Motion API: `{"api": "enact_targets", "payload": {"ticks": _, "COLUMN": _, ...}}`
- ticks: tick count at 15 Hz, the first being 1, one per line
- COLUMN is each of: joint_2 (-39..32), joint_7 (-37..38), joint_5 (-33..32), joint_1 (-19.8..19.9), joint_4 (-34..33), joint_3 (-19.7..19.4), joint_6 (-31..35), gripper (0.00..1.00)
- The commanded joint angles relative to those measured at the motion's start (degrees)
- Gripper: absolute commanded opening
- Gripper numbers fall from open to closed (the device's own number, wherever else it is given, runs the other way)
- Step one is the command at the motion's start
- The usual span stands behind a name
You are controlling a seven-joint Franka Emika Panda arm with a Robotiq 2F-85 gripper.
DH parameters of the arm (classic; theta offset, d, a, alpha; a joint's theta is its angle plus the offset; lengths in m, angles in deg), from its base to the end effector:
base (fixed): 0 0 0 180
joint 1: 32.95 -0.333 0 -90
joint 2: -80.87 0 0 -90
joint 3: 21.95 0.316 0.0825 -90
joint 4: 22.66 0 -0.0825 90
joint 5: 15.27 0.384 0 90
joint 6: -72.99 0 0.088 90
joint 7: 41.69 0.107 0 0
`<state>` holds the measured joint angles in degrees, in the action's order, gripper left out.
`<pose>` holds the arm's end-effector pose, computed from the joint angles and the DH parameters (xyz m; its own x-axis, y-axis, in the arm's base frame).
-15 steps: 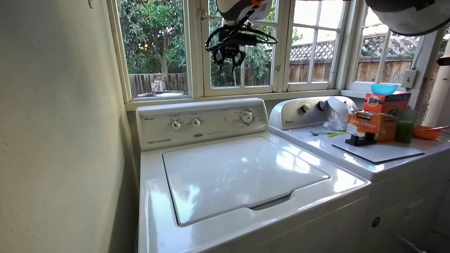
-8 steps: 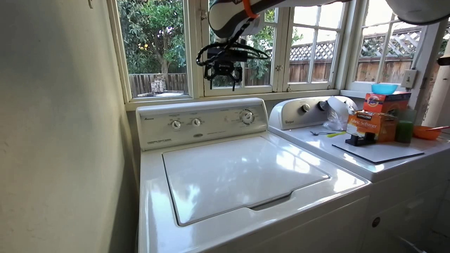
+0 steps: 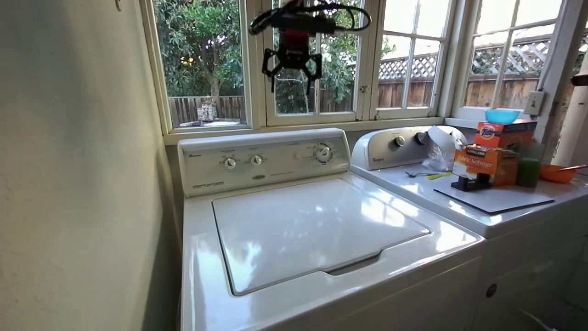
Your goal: Close the washing machine on the left.
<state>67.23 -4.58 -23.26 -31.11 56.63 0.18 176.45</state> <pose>0.6183 0.1836 0.6039 0.9377 -0.2915 0.1893 -0.2811 -0.9563 -0.0800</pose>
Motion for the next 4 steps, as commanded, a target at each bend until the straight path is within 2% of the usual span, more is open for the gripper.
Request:
{"api": "enact_targets", "payload": {"ticks": 1, "joint_2": 1.69, "joint_7": -1.23, "joint_5": 2.13, "joint_1": -5.30, "joint_4": 0.44, "joint_3": -6.08, "joint_6": -0.13, "gripper": 1.00}}
{"api": "enact_targets", "payload": {"ticks": 4, "joint_2": 3.36, "joint_7": -1.27, "joint_5": 2.20, "joint_1": -5.19, "joint_4": 2.01, "joint_3": -5.77, "joint_6": -0.18, "gripper": 1.00}}
